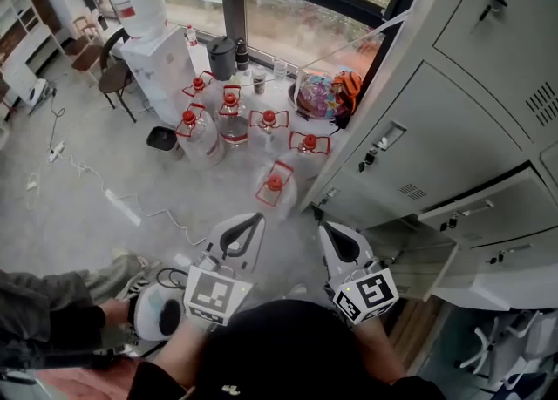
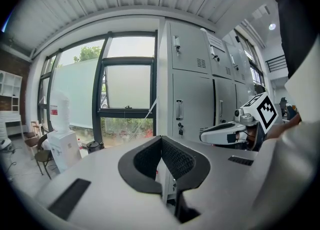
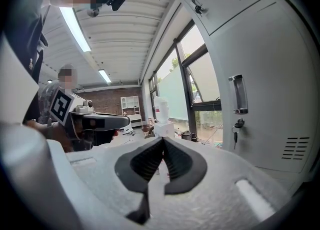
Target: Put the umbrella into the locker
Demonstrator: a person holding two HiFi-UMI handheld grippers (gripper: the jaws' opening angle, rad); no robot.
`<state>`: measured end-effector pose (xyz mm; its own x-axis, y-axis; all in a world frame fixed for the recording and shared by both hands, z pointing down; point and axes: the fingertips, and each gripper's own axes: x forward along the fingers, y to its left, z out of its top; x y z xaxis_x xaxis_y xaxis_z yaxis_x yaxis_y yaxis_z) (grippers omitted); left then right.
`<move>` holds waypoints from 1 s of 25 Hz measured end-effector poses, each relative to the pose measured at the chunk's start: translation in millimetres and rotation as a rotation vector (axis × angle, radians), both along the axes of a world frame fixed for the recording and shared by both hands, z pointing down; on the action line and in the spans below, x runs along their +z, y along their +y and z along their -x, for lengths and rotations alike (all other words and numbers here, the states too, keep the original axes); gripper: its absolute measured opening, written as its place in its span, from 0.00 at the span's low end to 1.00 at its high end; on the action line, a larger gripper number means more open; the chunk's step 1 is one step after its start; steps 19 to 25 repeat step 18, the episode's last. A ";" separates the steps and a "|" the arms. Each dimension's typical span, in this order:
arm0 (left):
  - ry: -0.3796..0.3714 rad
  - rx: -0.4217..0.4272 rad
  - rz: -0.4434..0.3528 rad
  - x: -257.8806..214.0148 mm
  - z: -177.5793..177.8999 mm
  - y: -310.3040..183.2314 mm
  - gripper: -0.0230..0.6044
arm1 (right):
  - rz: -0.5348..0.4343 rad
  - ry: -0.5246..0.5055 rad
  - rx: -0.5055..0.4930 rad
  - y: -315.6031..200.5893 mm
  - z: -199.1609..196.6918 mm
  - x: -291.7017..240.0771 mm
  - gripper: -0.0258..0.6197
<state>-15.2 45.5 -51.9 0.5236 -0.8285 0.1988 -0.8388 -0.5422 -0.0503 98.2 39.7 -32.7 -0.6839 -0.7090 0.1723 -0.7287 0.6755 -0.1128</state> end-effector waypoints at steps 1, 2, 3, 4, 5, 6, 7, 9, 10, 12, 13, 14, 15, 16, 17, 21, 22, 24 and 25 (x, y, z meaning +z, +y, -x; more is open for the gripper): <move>-0.001 0.000 0.002 0.7 -0.5 0.7 0.05 | 0.003 0.002 -0.002 0.7 0.4 1.0 0.04; 0.004 -0.004 0.009 0.9 -1.2 1.5 0.05 | 0.006 0.003 -0.004 1.6 0.7 2.0 0.04; 0.014 -0.011 0.019 1.0 -2.0 2.4 0.05 | 0.009 0.003 -0.005 2.5 0.8 2.9 0.04; 0.019 -0.014 0.026 1.5 -2.6 3.3 0.05 | 0.011 0.003 -0.006 3.5 0.9 3.6 0.04; 0.014 -0.011 0.024 3.0 -2.7 4.1 0.05 | 0.012 0.003 -0.006 4.4 0.9 4.2 0.04; 0.004 -0.006 0.019 4.8 -2.5 4.8 0.05 | 0.013 0.004 -0.006 5.1 0.8 4.6 0.04; -0.002 -0.002 0.015 6.1 -2.2 5.5 0.05 | 0.013 0.005 -0.005 5.7 0.5 4.8 0.04; -0.006 -0.001 0.017 7.8 -2.0 6.9 0.05 | 0.014 0.006 -0.003 6.5 -0.1 5.2 0.04; -0.004 -0.003 0.021 8.3 -2.2 7.5 0.05 | 0.016 0.005 -0.001 6.9 -0.5 5.6 0.04; 0.013 -0.013 0.036 8.0 -2.9 8.8 0.05 | 0.019 0.006 0.001 7.7 -1.3 6.6 0.04; 0.019 -0.017 0.042 8.0 -3.4 9.3 0.05 | 0.020 0.007 0.002 7.9 -1.9 7.3 0.04; 0.015 -0.014 0.039 8.8 -3.7 9.5 0.05 | 0.021 0.007 0.004 7.9 -2.5 7.9 0.04; 0.010 -0.011 0.035 9.6 -4.1 9.4 0.05 | 0.022 0.008 0.006 7.4 -3.1 8.6 0.04; 0.015 -0.014 0.039 9.6 -4.7 9.2 0.05 | 0.023 0.008 0.007 6.8 -3.8 9.3 0.04; 0.026 -0.021 0.047 9.1 -5.6 8.9 0.05 | 0.025 0.007 0.009 6.1 -4.6 10.1 0.04; 0.039 -0.030 0.058 8.4 -6.5 8.5 0.05 | 0.026 0.007 0.010 5.4 -5.3 10.8 0.04; 0.039 -0.030 0.058 8.4 -6.5 8.5 0.05 | 0.026 0.007 0.010 5.4 -5.3 10.8 0.04; 0.039 -0.030 0.058 8.4 -6.5 8.5 0.05 | 0.026 0.007 0.010 5.4 -5.3 10.8 0.04; 0.039 -0.030 0.058 8.4 -6.5 8.5 0.05 | 0.026 0.007 0.010 5.4 -5.3 10.8 0.04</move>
